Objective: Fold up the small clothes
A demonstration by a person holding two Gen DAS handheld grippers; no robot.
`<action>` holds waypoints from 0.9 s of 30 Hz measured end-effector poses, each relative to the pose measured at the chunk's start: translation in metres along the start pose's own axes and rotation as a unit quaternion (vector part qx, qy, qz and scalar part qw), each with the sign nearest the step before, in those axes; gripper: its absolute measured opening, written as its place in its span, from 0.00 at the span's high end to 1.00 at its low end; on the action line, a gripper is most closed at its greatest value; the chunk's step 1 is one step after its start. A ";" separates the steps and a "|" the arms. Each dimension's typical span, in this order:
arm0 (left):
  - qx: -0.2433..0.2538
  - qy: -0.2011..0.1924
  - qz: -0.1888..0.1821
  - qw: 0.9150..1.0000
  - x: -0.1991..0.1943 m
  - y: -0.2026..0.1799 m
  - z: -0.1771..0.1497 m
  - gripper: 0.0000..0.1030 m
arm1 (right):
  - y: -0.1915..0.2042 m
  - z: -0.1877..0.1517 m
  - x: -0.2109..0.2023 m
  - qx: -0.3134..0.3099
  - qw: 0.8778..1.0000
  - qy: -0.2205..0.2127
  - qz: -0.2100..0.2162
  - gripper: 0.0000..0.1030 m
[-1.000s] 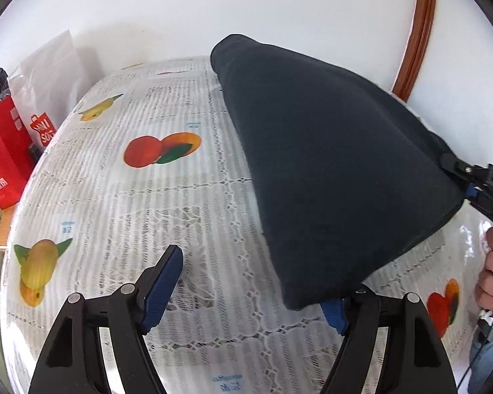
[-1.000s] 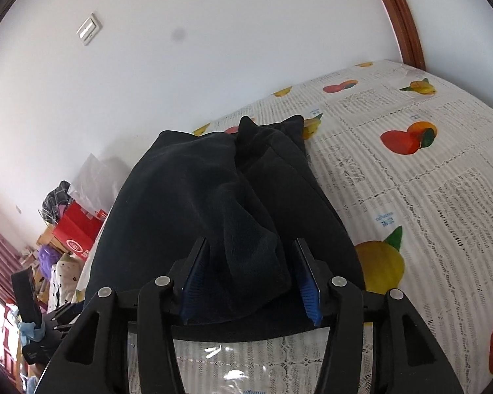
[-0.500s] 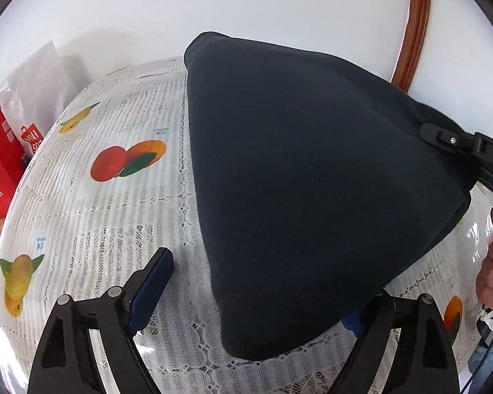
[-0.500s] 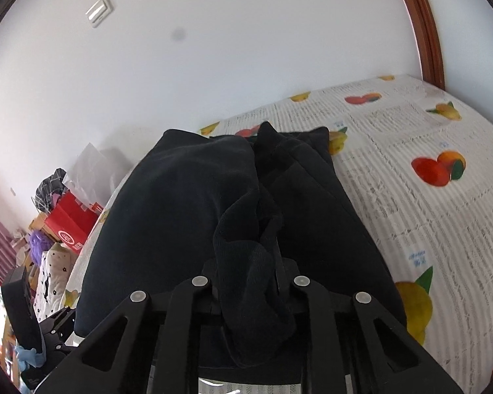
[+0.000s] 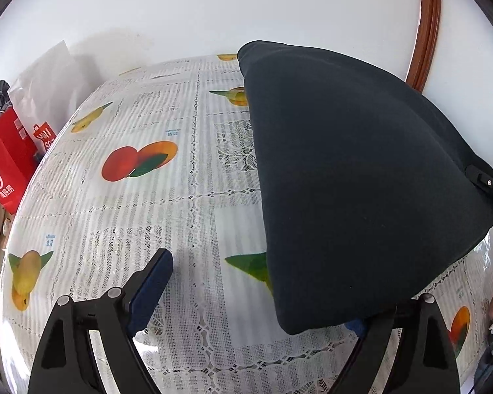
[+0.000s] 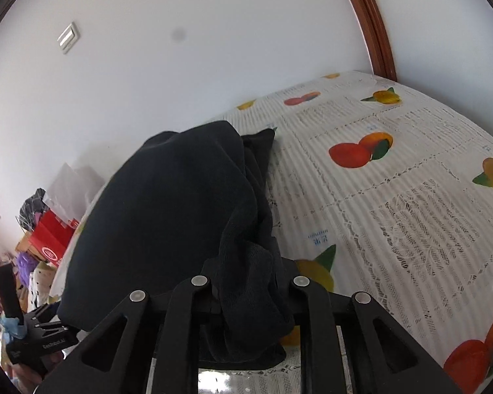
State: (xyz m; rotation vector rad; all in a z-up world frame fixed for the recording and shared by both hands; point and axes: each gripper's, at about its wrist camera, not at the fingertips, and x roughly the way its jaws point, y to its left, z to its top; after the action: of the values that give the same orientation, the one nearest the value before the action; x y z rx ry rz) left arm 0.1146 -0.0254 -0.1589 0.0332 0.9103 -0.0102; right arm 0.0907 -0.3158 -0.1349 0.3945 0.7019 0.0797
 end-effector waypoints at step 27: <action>0.001 -0.054 -0.029 0.998 -0.091 0.021 -0.011 0.17 | 0.026 -0.020 -0.068 -0.117 0.988 0.026 -0.098 0.70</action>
State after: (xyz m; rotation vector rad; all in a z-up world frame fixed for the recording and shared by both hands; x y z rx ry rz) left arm 0.0502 -0.0043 -0.0932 0.0073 0.8022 -0.0659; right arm 0.0275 -0.2992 -0.0967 0.0980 0.7711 -0.0150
